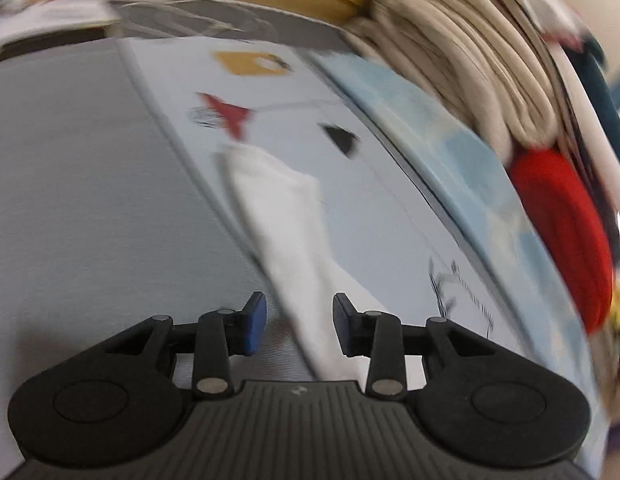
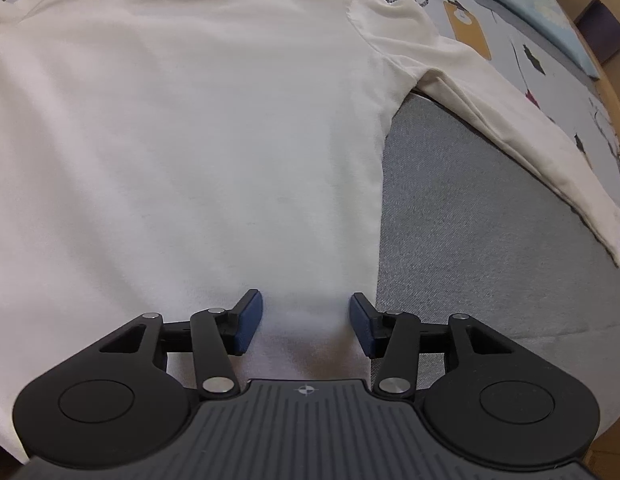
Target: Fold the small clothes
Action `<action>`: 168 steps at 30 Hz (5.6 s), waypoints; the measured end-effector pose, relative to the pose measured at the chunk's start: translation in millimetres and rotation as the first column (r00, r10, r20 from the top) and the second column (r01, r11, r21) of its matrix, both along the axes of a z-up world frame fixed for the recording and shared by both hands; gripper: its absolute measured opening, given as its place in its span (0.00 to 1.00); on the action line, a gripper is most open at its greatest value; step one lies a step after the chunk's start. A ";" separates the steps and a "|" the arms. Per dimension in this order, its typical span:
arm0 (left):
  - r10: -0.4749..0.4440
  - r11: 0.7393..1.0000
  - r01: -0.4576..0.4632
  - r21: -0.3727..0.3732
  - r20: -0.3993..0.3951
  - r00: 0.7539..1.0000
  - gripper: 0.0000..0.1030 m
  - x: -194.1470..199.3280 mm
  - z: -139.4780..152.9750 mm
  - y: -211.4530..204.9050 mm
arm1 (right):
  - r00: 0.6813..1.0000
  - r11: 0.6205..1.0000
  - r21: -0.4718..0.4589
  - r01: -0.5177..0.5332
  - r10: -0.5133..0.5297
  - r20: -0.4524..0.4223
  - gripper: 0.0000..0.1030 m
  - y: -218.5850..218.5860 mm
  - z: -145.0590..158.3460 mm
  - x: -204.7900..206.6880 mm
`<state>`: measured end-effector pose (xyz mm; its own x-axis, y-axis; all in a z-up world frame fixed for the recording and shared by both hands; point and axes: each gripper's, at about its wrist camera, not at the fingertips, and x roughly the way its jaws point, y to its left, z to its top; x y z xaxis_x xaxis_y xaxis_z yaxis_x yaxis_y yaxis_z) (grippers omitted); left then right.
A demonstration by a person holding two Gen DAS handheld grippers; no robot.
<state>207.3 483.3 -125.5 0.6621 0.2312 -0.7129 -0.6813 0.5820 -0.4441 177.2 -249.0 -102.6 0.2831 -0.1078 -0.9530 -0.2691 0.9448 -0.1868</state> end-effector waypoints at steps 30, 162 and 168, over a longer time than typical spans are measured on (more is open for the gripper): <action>-0.051 0.928 0.134 0.347 -0.237 0.970 0.43 47.1 -43.9 -36.1 | 1.000 1.000 -0.024 0.004 -0.004 0.005 0.54 2.0 0.6 2.5; -0.673 0.686 0.720 0.101 -0.288 0.682 0.38 131.3 54.6 -431.3 | 0.657 0.657 0.524 0.543 -0.720 0.221 0.42 -208.3 24.8 114.4; -0.731 0.627 0.771 0.111 -0.258 0.631 0.40 131.8 68.3 -481.5 | 0.478 0.509 0.560 0.654 -0.852 0.215 0.42 -292.4 9.8 87.3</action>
<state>339.1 1.8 -57.1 0.5386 -0.1472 -0.8296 -0.0173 0.9825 -0.1856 264.5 -541.4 -92.7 0.6234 -0.1751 -0.7621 0.5990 0.7333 0.3215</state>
